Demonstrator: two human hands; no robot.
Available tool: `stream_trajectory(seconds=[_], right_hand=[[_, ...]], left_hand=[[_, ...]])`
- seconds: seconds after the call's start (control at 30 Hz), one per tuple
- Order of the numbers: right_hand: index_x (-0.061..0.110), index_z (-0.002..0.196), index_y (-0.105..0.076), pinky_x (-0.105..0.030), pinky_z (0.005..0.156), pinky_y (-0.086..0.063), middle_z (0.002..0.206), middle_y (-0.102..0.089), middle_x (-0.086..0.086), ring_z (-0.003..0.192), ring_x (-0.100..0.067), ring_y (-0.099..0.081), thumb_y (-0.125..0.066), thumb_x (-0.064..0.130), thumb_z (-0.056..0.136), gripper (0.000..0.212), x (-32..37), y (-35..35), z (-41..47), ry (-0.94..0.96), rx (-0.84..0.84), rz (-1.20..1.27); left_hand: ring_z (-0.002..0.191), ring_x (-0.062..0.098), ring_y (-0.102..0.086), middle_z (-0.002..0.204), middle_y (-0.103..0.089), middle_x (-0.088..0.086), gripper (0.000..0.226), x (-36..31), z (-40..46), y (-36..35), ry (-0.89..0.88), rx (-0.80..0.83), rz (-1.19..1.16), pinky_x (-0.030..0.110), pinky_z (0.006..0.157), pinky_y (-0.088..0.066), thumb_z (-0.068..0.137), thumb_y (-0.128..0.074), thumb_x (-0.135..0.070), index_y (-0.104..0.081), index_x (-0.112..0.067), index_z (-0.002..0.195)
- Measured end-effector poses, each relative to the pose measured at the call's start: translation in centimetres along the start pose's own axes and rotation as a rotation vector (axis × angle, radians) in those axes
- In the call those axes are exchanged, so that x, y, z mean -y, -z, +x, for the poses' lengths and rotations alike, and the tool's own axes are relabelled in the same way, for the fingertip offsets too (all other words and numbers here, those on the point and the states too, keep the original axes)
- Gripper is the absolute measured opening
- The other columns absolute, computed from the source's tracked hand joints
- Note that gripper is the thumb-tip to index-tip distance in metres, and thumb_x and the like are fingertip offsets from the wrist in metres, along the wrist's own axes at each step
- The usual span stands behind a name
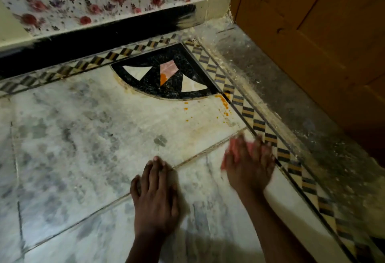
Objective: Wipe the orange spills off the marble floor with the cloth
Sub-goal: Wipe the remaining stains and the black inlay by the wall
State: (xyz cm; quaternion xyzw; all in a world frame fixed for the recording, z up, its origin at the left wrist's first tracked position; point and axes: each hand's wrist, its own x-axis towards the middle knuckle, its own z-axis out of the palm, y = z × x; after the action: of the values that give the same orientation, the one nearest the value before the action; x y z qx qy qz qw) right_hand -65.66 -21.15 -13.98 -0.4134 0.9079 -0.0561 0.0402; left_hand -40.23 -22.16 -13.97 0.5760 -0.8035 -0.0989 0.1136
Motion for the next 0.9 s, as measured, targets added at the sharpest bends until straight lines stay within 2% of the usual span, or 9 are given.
stream_trajectory(seconds=[0.1, 0.2, 0.33, 0.47, 0.53, 0.6, 0.7, 0.8, 0.9], right_hand=[[0.044, 0.168, -0.007, -0.065, 0.129, -0.009, 0.179, 0.003, -0.010, 0.163, -0.046, 0.004, -0.022, 0.071, 0.103, 0.072, 6.0, -0.4, 5.0, -0.079, 0.034, 0.093], [0.043, 0.168, -0.019, -0.062, 0.129, -0.016, 0.179, -0.005, -0.009, 0.164, -0.043, -0.004, -0.033, 0.064, 0.101, 0.071, 9.1, -1.0, 1.7, 0.331, -0.004, 0.058], [0.052, 0.165, -0.016, -0.057, 0.128, -0.023, 0.180, -0.005, 0.001, 0.166, -0.030, -0.005, -0.038, 0.062, 0.104, 0.065, 2.5, 0.0, -8.3, 0.742, 0.084, 0.007], [0.051, 0.166, -0.009, -0.064, 0.127, -0.022, 0.180, 0.001, -0.004, 0.165, -0.039, -0.003, -0.016, 0.071, 0.103, 0.067, -3.5, 1.1, -0.8, 0.385, 0.123, -0.110], [0.045, 0.167, -0.007, -0.067, 0.128, -0.014, 0.179, -0.001, -0.010, 0.163, -0.046, -0.002, -0.010, 0.073, 0.100, 0.073, -0.9, 0.7, 4.3, -0.010, 0.053, -0.015], [0.041, 0.168, 0.002, -0.066, 0.129, -0.006, 0.179, 0.001, -0.011, 0.162, -0.047, 0.006, -0.010, 0.071, 0.101, 0.074, 4.1, 0.1, 7.0, -0.186, 0.065, 0.072], [0.042, 0.166, 0.007, -0.061, 0.131, -0.003, 0.179, 0.007, -0.007, 0.163, -0.043, 0.011, -0.020, 0.067, 0.104, 0.072, 9.0, -0.8, 4.6, 0.081, 0.094, 0.040], [0.050, 0.167, -0.007, -0.056, 0.131, -0.011, 0.180, -0.001, 0.001, 0.166, -0.033, 0.000, -0.029, 0.066, 0.103, 0.069, 7.0, -0.1, -3.2, 0.475, 0.057, 0.003], [0.049, 0.166, -0.014, -0.063, 0.129, -0.017, 0.179, -0.010, -0.002, 0.165, -0.036, -0.006, -0.027, 0.069, 0.103, 0.067, 1.2, 0.4, -5.0, 0.379, 0.059, -0.038]], left_hand=[[0.152, 0.031, -0.039, 0.167, -0.039, 0.014, 0.071, 0.1, -0.1, -0.2, -0.010, -0.014, 0.002, 0.057, 0.118, -0.027, 0.090, -0.042, -0.040, -0.052, -0.006, 0.151], [0.153, 0.030, -0.038, 0.167, -0.040, 0.014, 0.074, 0.2, -0.1, -0.3, -0.007, -0.014, 0.013, 0.056, 0.118, -0.027, 0.087, -0.043, -0.040, -0.053, -0.006, 0.151], [0.154, 0.029, -0.038, 0.167, -0.040, 0.013, 0.073, 0.2, 0.0, 0.0, 0.009, 0.004, -0.012, 0.058, 0.119, -0.029, 0.089, -0.043, -0.041, -0.053, -0.006, 0.152], [0.155, 0.030, -0.035, 0.169, -0.036, 0.012, 0.071, 0.1, 0.1, 0.0, 0.015, 0.019, -0.014, 0.060, 0.120, -0.028, 0.092, -0.041, -0.040, -0.049, -0.008, 0.155], [0.156, 0.030, -0.035, 0.169, -0.036, 0.012, 0.071, 0.1, 0.0, -0.2, 0.012, 0.018, -0.016, 0.059, 0.120, -0.027, 0.092, -0.040, -0.040, -0.049, -0.008, 0.155], [0.155, 0.029, -0.034, 0.169, -0.037, 0.013, 0.071, 0.2, 0.0, -0.2, 0.013, 0.008, -0.006, 0.059, 0.120, -0.027, 0.092, -0.040, -0.040, -0.050, -0.008, 0.154], [0.154, 0.028, -0.035, 0.167, -0.040, 0.015, 0.072, 0.3, -0.2, -0.5, 0.010, -0.023, 0.001, 0.057, 0.119, -0.026, 0.089, -0.043, -0.040, -0.054, -0.006, 0.151], [0.152, 0.027, -0.034, 0.164, -0.041, 0.016, 0.074, 0.2, 0.0, 0.0, 0.009, -0.061, -0.010, 0.054, 0.118, -0.026, 0.084, -0.045, -0.038, -0.058, -0.002, 0.147], [0.151, 0.028, -0.034, 0.164, -0.041, 0.018, 0.075, -0.3, 0.2, 0.4, 0.011, -0.048, -0.019, 0.056, 0.118, -0.028, 0.083, -0.046, -0.036, -0.057, -0.001, 0.147]])
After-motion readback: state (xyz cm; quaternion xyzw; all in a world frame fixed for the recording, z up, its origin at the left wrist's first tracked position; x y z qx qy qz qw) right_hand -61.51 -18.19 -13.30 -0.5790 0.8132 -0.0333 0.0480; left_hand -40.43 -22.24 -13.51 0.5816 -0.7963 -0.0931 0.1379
